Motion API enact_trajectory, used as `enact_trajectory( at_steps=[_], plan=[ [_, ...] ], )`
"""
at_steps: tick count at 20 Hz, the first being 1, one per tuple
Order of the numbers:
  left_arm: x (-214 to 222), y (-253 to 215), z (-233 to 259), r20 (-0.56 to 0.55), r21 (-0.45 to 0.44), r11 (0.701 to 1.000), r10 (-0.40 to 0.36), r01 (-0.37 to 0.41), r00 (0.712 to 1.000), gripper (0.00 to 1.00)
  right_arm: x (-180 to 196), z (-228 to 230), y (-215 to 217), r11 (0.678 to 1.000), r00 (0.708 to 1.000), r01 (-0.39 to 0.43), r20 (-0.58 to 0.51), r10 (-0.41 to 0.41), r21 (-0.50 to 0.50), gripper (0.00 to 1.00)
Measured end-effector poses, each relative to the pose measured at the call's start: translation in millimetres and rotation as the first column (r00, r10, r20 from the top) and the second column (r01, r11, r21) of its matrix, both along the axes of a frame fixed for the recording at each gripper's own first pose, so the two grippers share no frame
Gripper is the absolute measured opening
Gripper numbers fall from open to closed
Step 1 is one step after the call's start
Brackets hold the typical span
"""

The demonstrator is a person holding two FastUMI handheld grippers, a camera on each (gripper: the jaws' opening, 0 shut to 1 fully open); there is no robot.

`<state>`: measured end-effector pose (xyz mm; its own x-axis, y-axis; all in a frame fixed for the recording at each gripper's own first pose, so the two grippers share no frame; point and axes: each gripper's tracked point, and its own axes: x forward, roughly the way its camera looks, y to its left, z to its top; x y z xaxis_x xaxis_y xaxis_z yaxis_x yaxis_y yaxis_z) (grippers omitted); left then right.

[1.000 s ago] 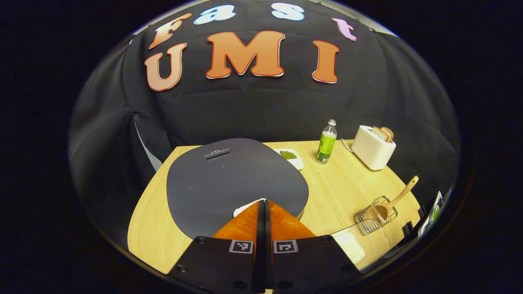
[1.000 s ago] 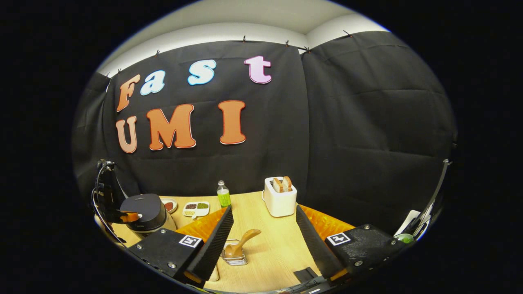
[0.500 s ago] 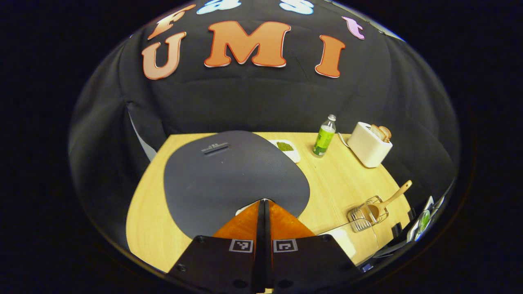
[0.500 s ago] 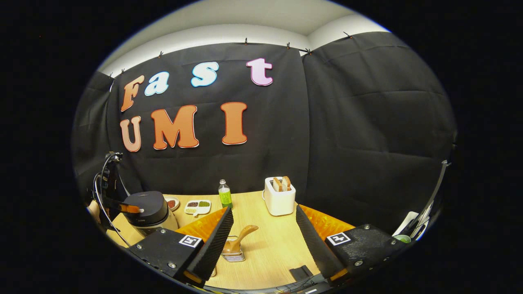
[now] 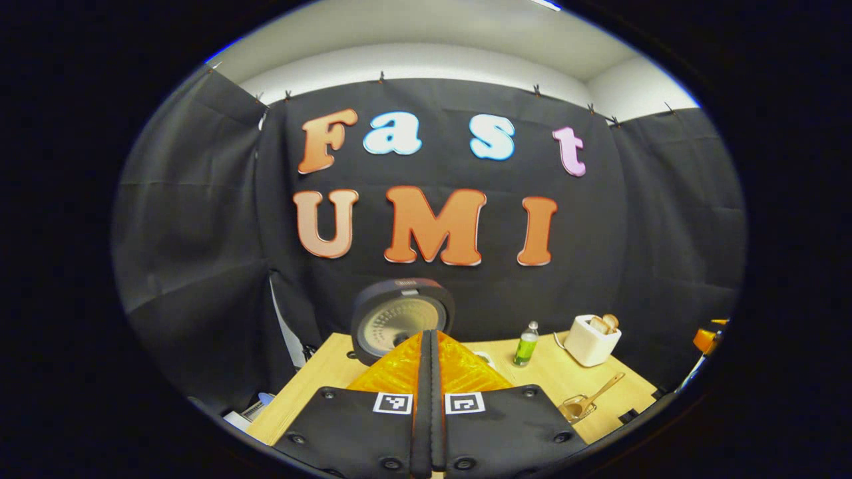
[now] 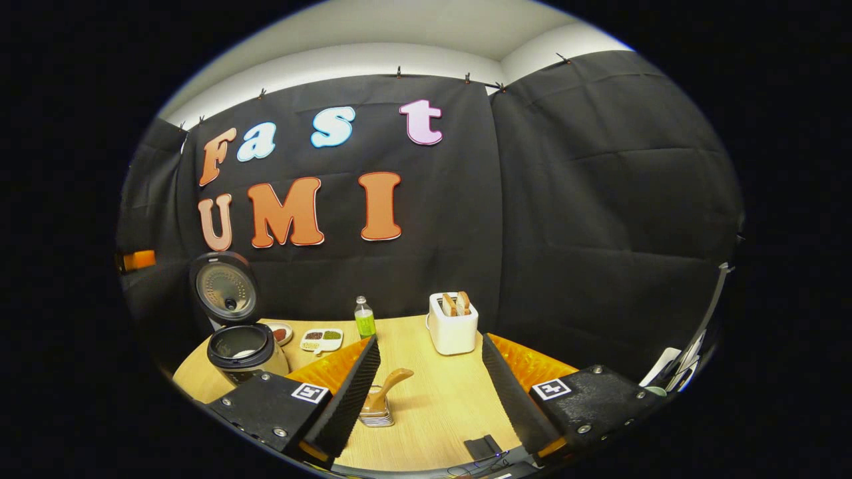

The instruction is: Close the left gripper, press the button to open the rice cooker; take a wooden spoon from the chopstick holder with the right hand, scoop a spoonful of rice and pour it into the rice cooker, then put the wooden spoon back into the chopstick holder.

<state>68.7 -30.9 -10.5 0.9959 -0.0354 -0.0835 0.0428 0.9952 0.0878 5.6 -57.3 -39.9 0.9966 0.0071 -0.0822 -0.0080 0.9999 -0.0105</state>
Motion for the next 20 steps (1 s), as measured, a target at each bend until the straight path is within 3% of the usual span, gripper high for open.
enact_trajectory(
  at_steps=[8,9,11,14,19,20],
  plan=[
    [-44,23,38,0.074,-0.005,0.996,0.086,-0.086,0.994,0.05,29,-14,2,1.0,1.0,-0.022,0.016,0.022,-0.019,0.95],
    [-48,23,44,0.087,-0.006,0.996,0.086,-0.085,0.992,0.19,34,-19,4,1.0,1.0,-0.027,0.007,0.027,-0.012,1.0],
    [-55,27,55,0.111,-0.006,0.995,0.099,-0.099,0.989,0.48,44,-29,8,0.999,0.999,-0.043,-0.008,0.043,0.018,0.95],
    [-69,36,66,0.136,-0.012,0.991,0.131,-0.131,0.982,0.48,63,-49,10,0.998,0.999,-0.04,-0.035,0.041,0.04,0.95],
    [-86,55,73,0.164,0.025,0.981,0.187,-0.194,0.969,0.94,87,-97,32,0.972,0.979,-0.082,-0.163,0.119,0.219,0.95],
    [-91,58,73,0.166,0.037,0.977,0.2,-0.209,0.966,0.96,91,-107,35,0.964,0.974,-0.08,-0.186,0.13,0.252,0.96]
  ],
)
